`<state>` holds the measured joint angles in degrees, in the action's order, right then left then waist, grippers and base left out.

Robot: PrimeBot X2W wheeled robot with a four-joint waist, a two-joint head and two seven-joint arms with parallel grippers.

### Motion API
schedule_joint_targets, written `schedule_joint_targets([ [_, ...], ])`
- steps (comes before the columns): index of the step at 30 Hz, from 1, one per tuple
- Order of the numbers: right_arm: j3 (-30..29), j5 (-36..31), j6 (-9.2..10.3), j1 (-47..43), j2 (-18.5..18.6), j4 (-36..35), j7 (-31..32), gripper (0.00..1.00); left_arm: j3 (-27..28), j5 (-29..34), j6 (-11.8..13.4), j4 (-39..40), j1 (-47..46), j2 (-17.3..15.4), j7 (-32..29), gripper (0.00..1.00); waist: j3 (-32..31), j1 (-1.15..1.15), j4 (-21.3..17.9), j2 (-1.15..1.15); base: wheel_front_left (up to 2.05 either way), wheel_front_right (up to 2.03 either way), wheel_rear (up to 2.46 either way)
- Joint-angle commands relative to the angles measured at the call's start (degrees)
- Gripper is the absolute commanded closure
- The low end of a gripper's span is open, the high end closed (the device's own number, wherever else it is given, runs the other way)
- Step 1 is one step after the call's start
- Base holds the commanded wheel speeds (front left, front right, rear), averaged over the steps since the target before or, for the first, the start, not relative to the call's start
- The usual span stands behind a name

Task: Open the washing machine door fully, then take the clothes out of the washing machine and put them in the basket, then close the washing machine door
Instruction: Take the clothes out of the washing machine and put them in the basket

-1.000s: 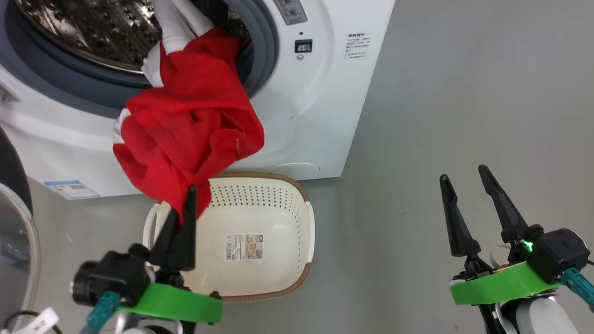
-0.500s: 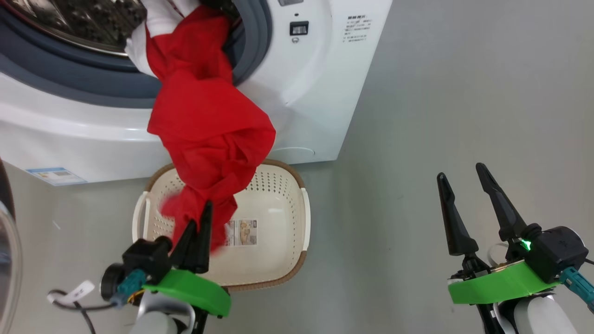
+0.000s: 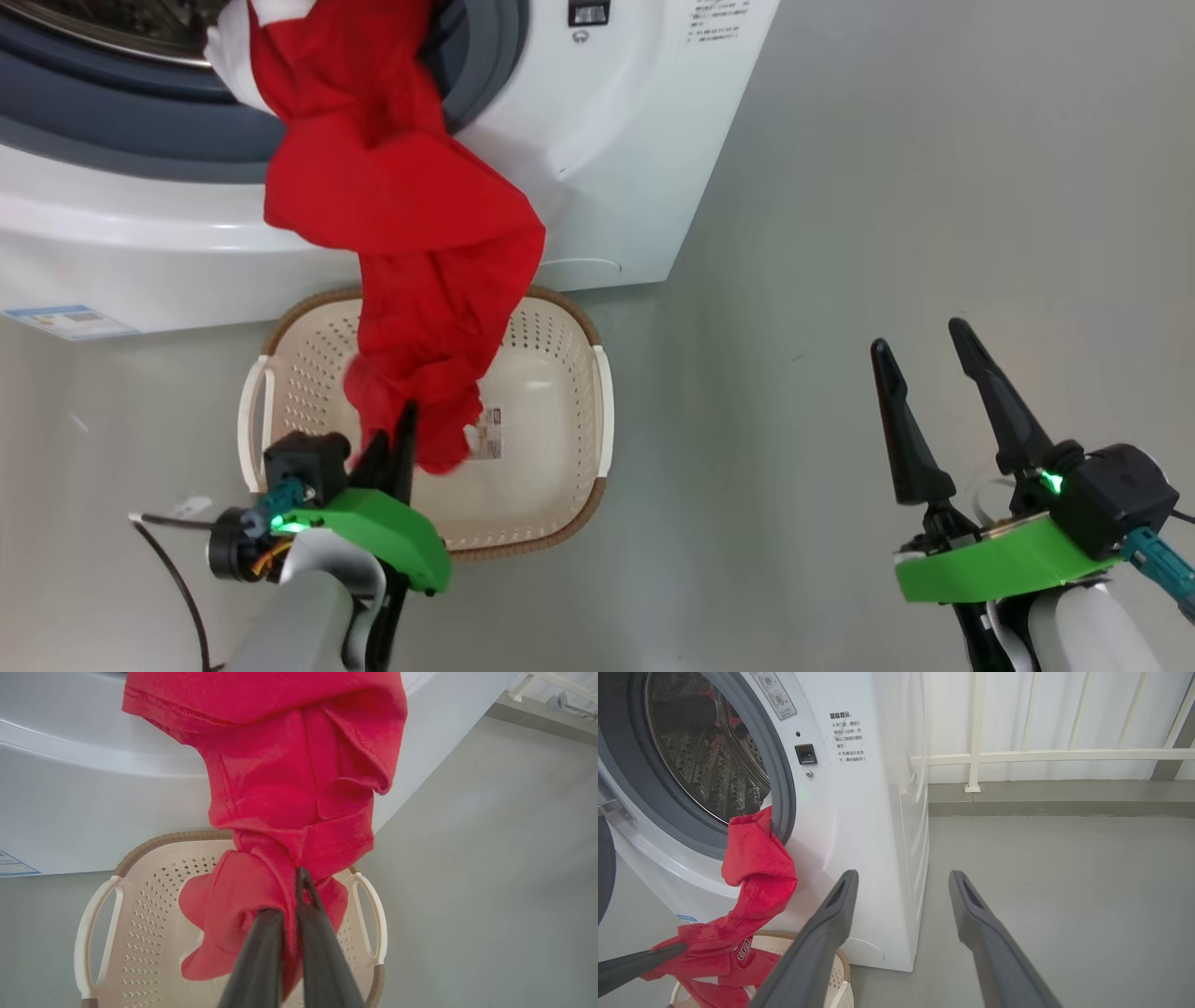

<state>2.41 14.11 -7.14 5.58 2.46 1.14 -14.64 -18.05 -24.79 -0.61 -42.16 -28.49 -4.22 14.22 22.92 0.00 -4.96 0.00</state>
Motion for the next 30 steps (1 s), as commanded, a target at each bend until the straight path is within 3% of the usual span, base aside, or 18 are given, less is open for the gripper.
schedule_joint_targets([
  [1, 1.2, 0.0, -0.35, 1.6, 0.4, -1.3, -0.4, 0.00, 2.0, 0.1, -0.5, -0.3, -1.6, -0.6, 0.7, 1.00, 1.0, 0.00, -0.2, 0.00, 0.00, 0.00, 0.00],
  [15, 1.8, -1.0, -0.35, 3.2, 0.4, -1.8, -0.4, 0.00, 4.2, 1.6, -2.1, -14.8, -8.6, 1.1, 0.8, 1.00, 6.8, 0.00, -0.6, 0.00, 0.00, 0.00, 0.00],
  [30, 2.3, -1.0, -0.35, 5.1, 0.4, -2.4, -0.4, 0.00, 4.3, 1.5, -1.8, -21.9, -12.9, 1.3, 0.8, 1.00, 12.1, 0.00, -1.4, 0.00, 0.00, 0.00, 0.00],
])
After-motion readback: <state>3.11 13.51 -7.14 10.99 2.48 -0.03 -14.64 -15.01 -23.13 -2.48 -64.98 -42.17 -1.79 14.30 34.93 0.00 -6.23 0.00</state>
